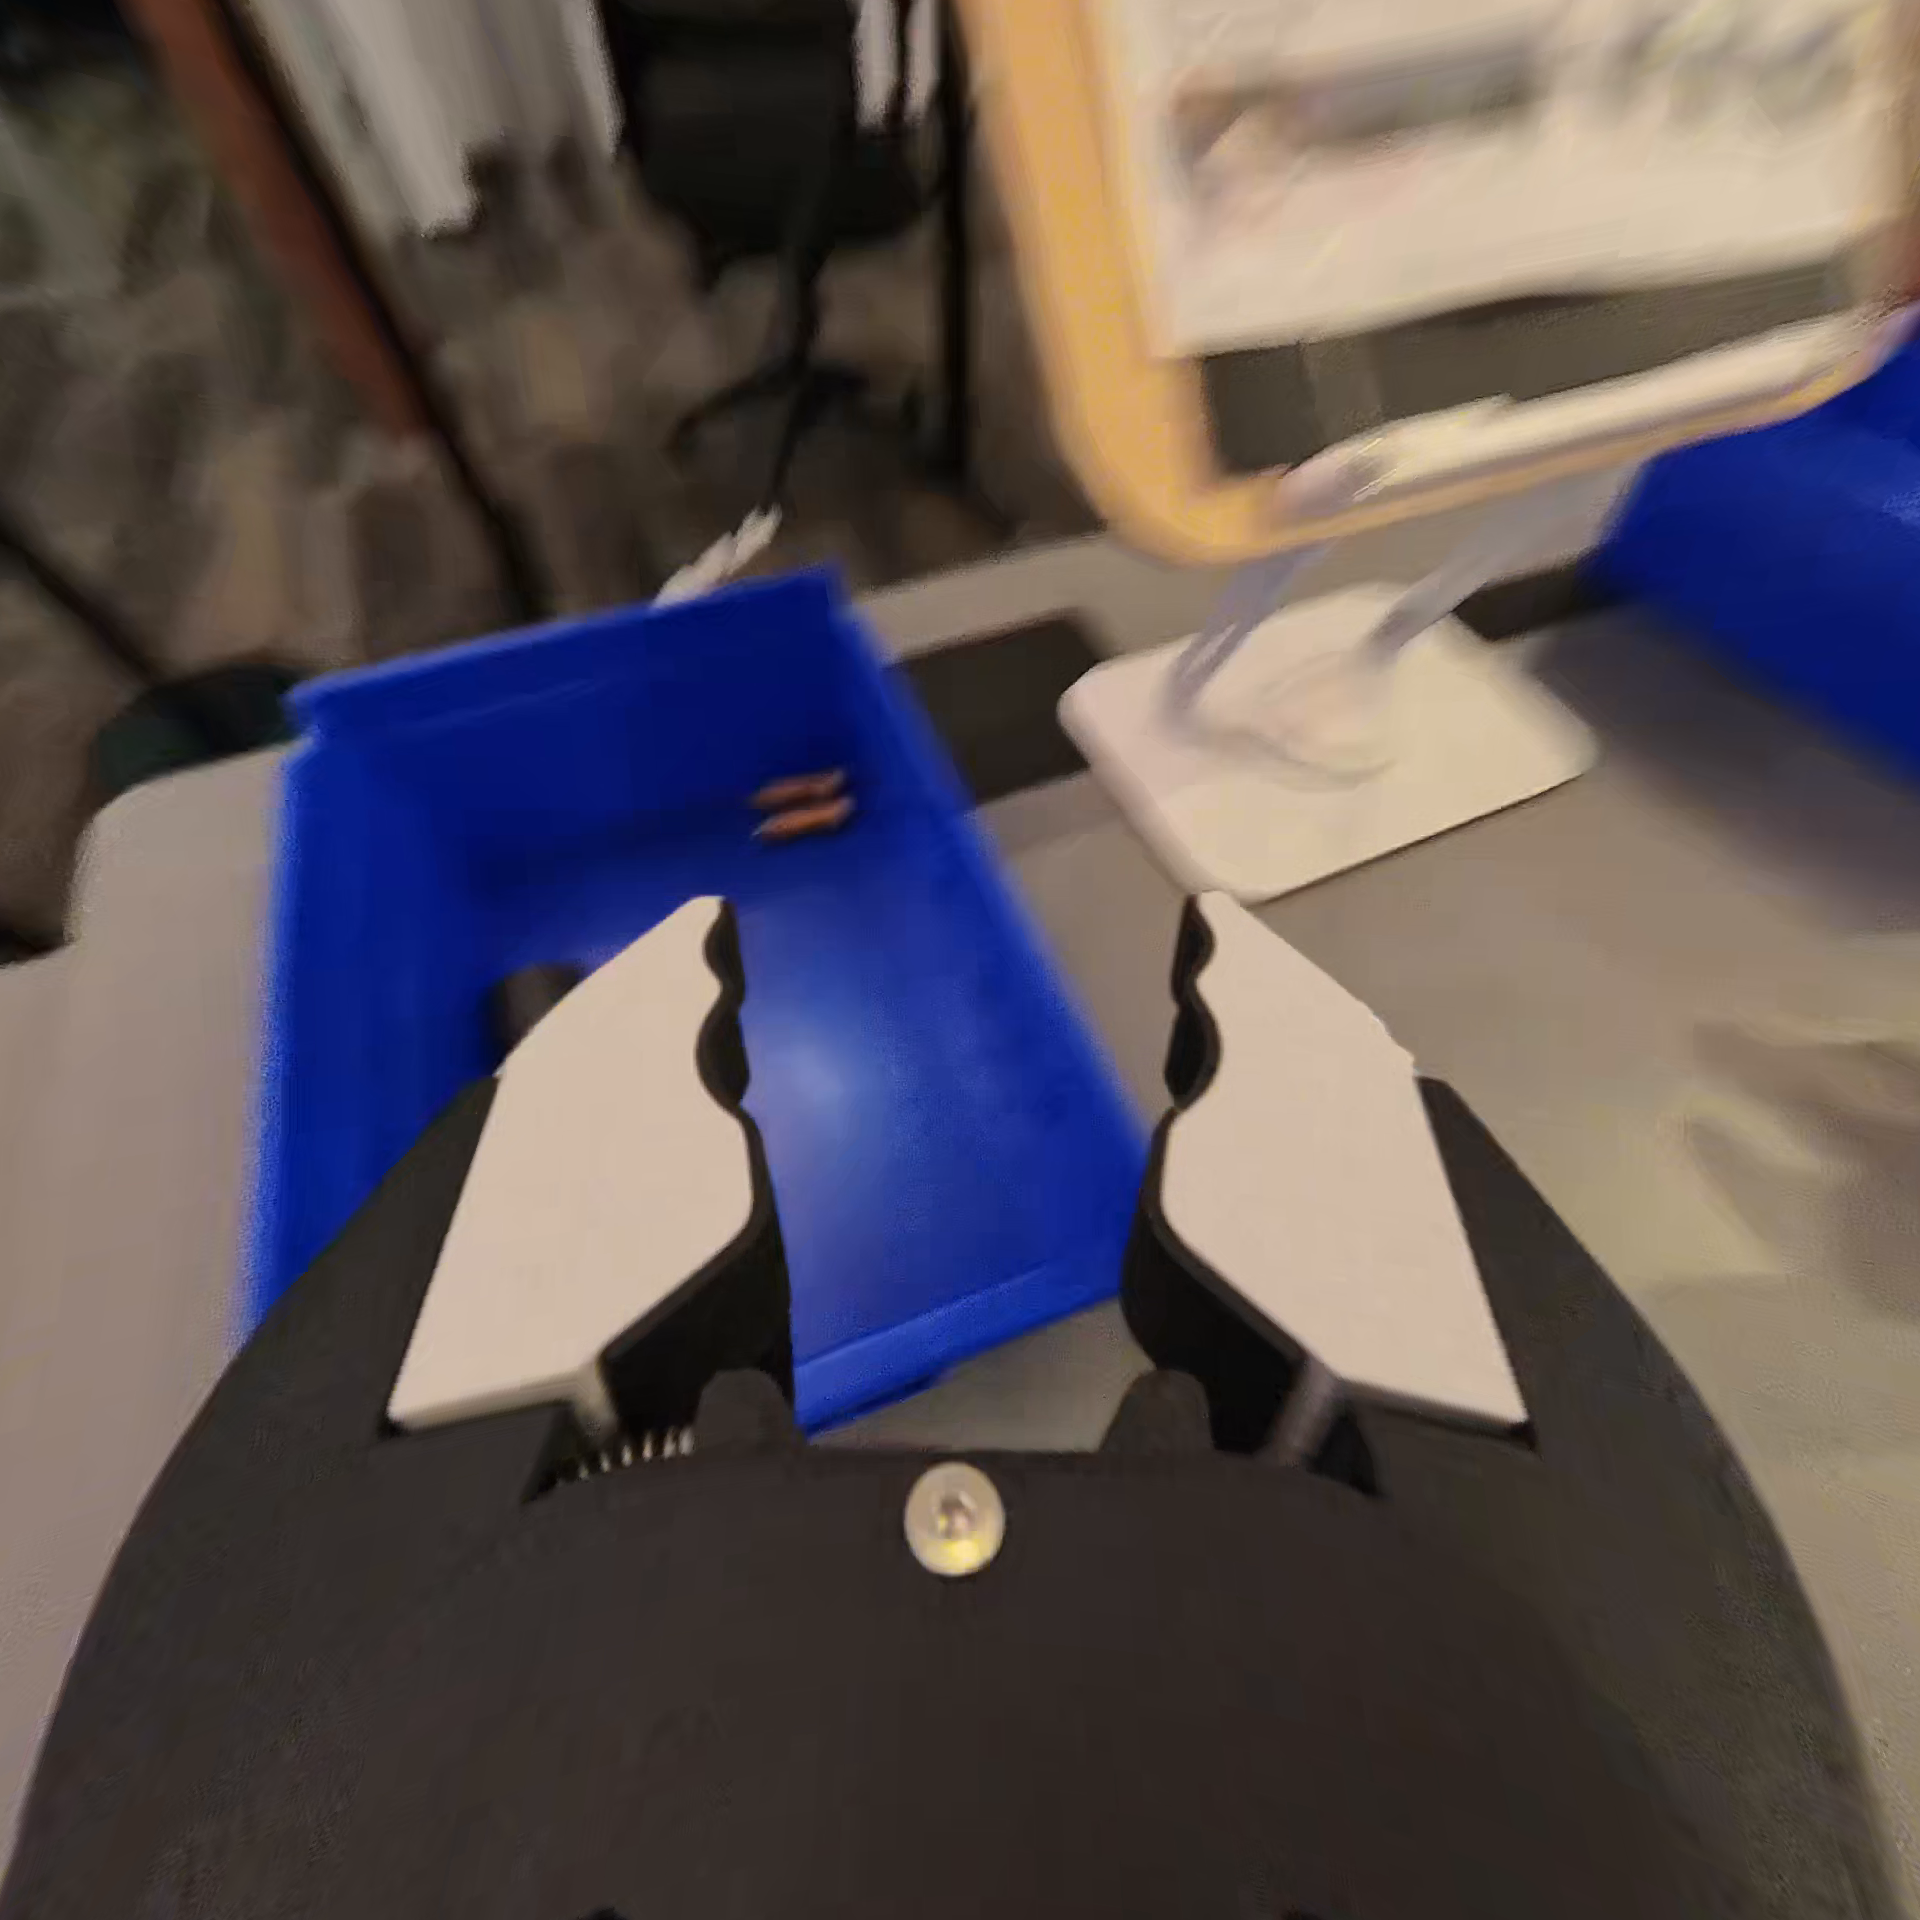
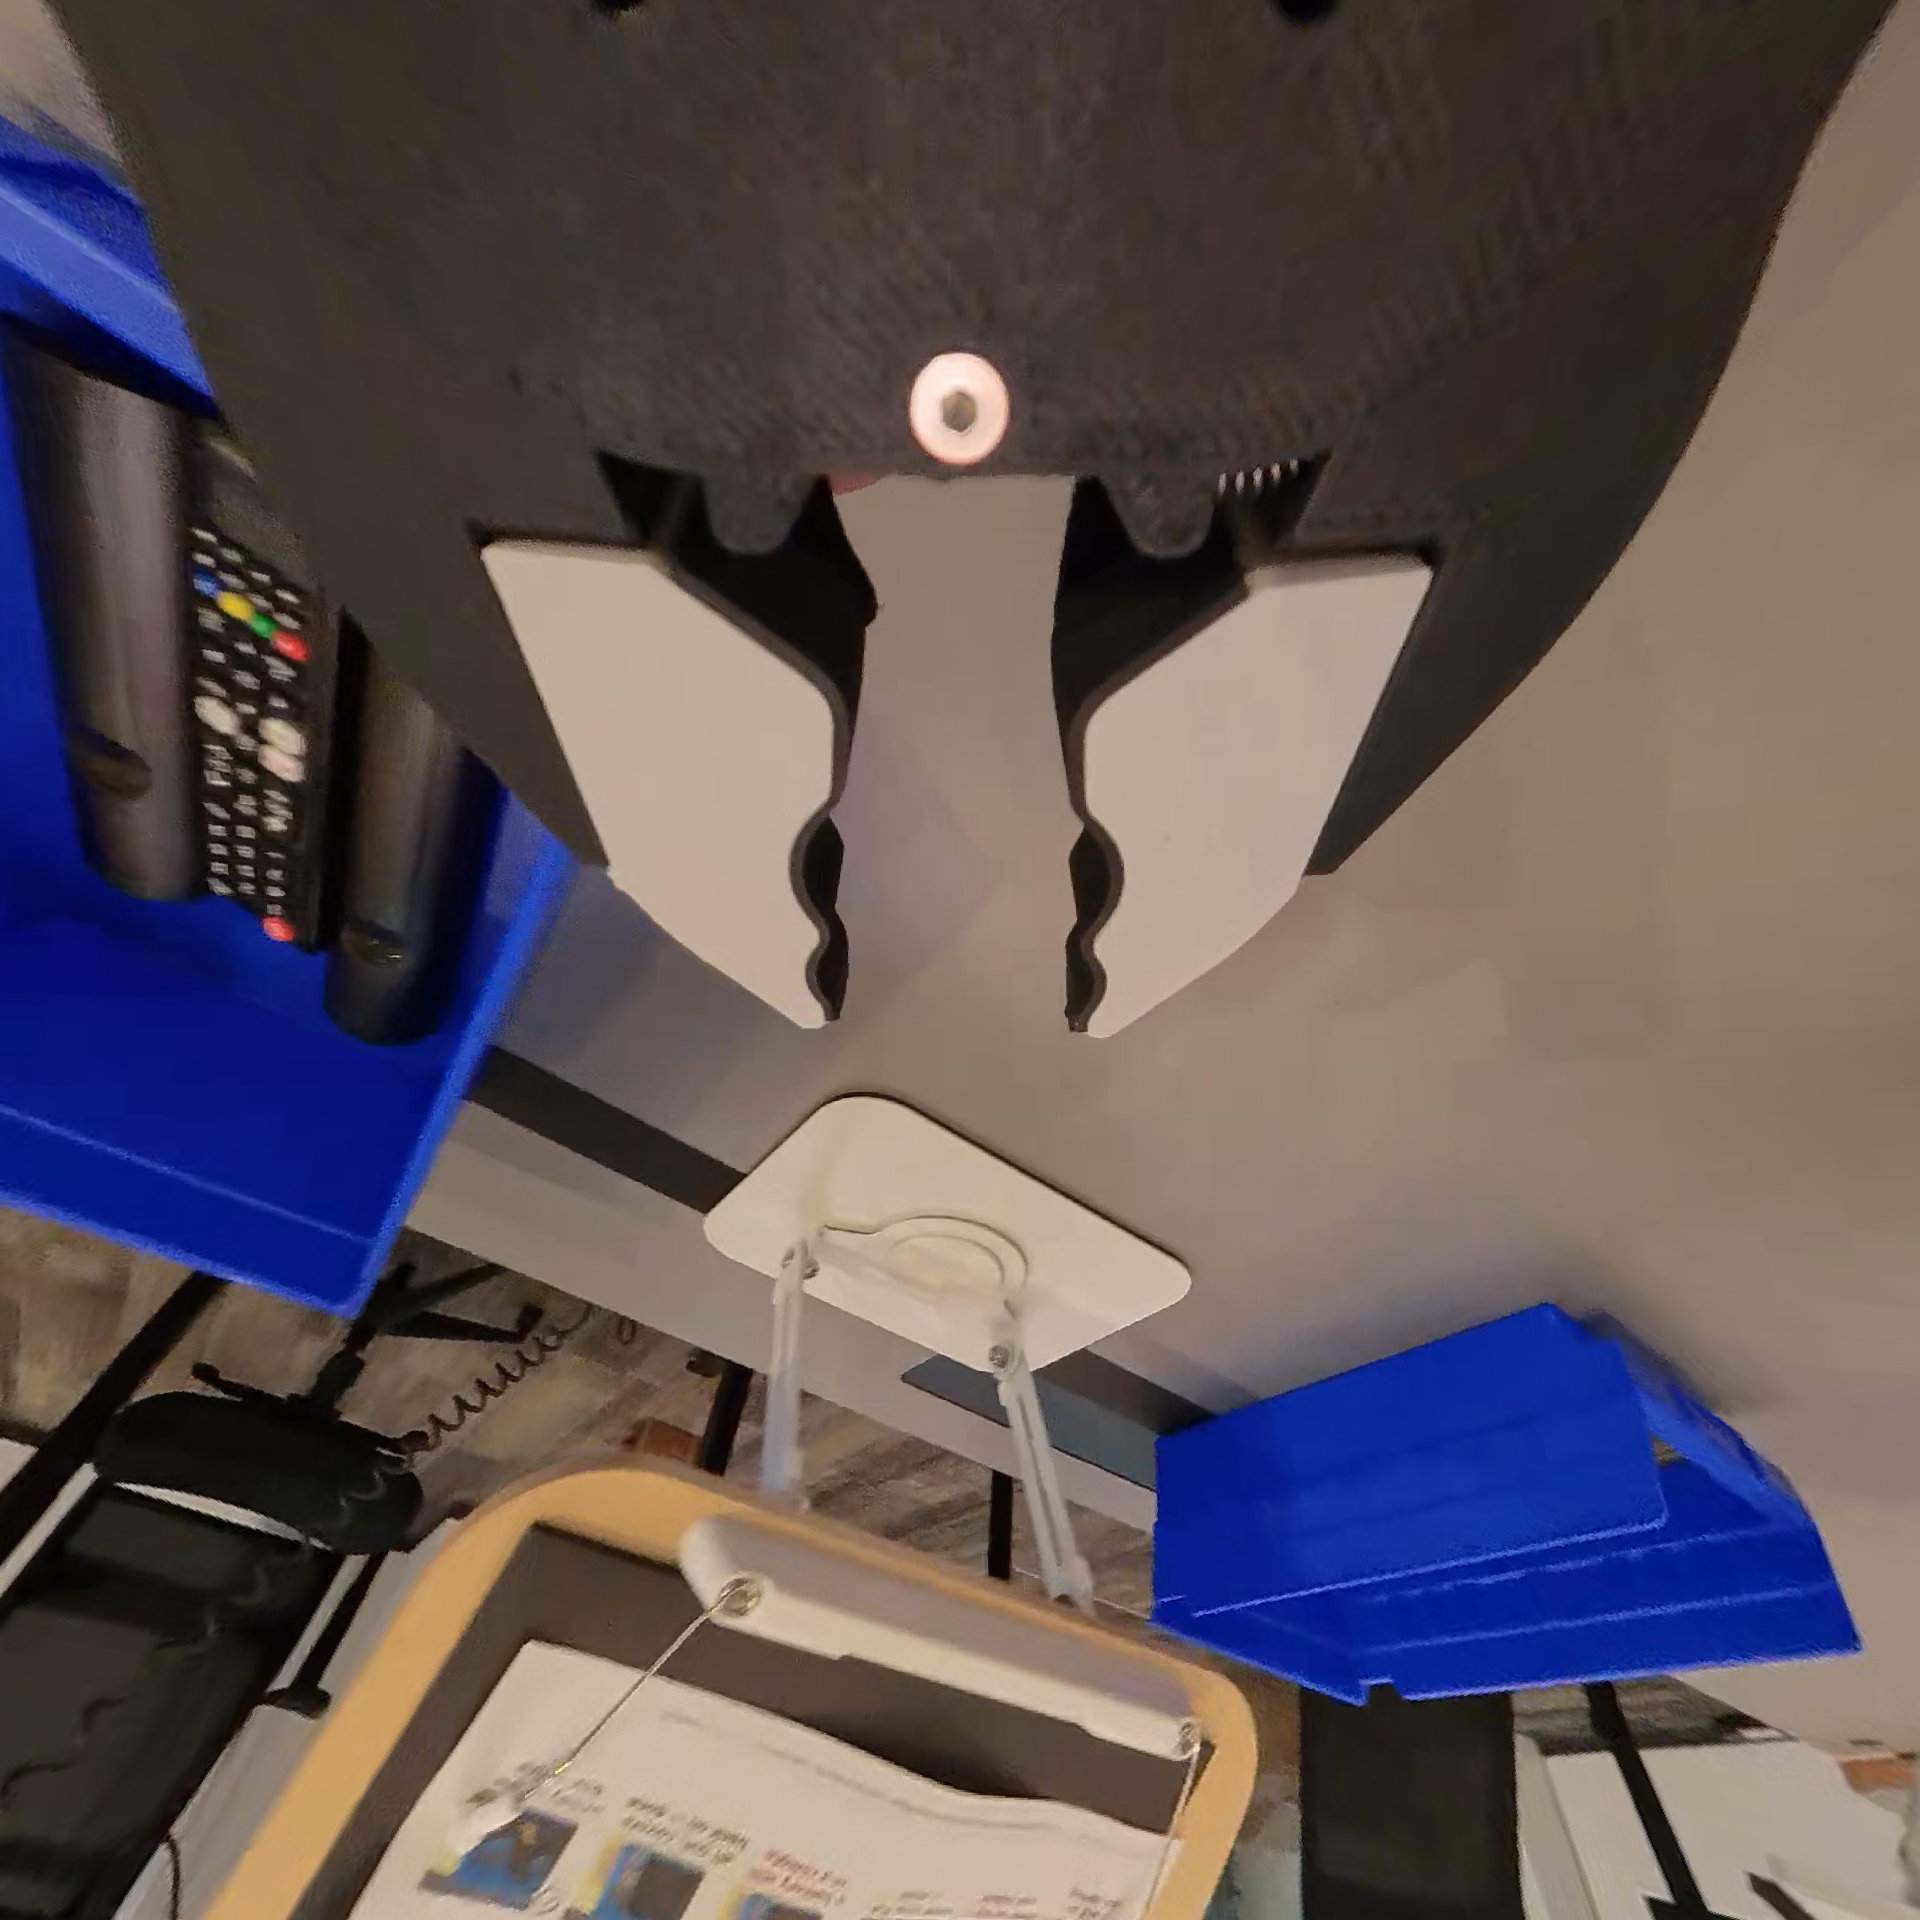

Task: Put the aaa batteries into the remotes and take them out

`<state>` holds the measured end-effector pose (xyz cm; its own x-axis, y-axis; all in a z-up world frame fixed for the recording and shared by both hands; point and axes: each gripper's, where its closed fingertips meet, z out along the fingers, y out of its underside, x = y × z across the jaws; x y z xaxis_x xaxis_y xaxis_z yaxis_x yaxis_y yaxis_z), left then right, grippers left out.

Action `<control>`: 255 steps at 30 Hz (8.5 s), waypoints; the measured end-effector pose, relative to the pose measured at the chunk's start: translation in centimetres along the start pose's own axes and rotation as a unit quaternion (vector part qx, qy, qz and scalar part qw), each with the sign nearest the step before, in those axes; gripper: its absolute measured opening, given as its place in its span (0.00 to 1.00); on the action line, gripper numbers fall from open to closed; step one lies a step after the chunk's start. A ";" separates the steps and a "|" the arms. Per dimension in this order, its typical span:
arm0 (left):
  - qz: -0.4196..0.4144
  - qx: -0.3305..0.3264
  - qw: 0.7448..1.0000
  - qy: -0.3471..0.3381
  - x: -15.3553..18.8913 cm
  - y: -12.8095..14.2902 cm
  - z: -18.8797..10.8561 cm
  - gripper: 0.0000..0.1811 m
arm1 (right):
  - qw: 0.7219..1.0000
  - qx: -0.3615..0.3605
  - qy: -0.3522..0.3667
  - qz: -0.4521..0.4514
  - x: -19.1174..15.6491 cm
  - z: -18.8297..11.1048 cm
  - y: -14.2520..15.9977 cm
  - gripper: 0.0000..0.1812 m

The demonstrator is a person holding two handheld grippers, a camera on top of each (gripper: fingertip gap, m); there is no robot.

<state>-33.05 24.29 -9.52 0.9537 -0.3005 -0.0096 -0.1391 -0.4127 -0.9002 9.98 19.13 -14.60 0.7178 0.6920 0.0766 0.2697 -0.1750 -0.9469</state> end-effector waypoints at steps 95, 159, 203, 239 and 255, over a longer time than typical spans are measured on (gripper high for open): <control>0.412 -0.265 0.866 0.098 -5.9 6.9 19.7 0.44 | 0.929 -0.200 -0.308 0.051 -13.3 9.5 7.4 0.41; 0.283 -0.296 0.880 0.240 -6.6 9.0 23.4 0.08 | 0.915 -0.133 -0.364 0.109 -13.2 8.0 5.2 0.38; 0.460 -0.158 0.790 0.372 25.3 11.5 1.4 0.29 | 0.904 -0.090 -0.382 0.171 -12.2 7.3 3.9 0.37; 0.277 -0.314 0.866 0.273 -4.7 9.5 22.0 0.23 | 0.883 -0.059 -0.410 0.222 -11.5 6.8 2.9 0.37; 0.131 -0.300 0.923 0.201 -4.9 8.1 23.1 0.43 | 0.881 -0.066 -0.416 0.216 -11.9 6.7 3.0 0.38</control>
<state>-32.69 42.28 -26.82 0.7075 -0.7024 0.0779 -0.5882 -0.6463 -0.4861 -2.02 15.09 -20.45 0.0686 0.8047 -0.5897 0.1974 -0.5903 -0.7827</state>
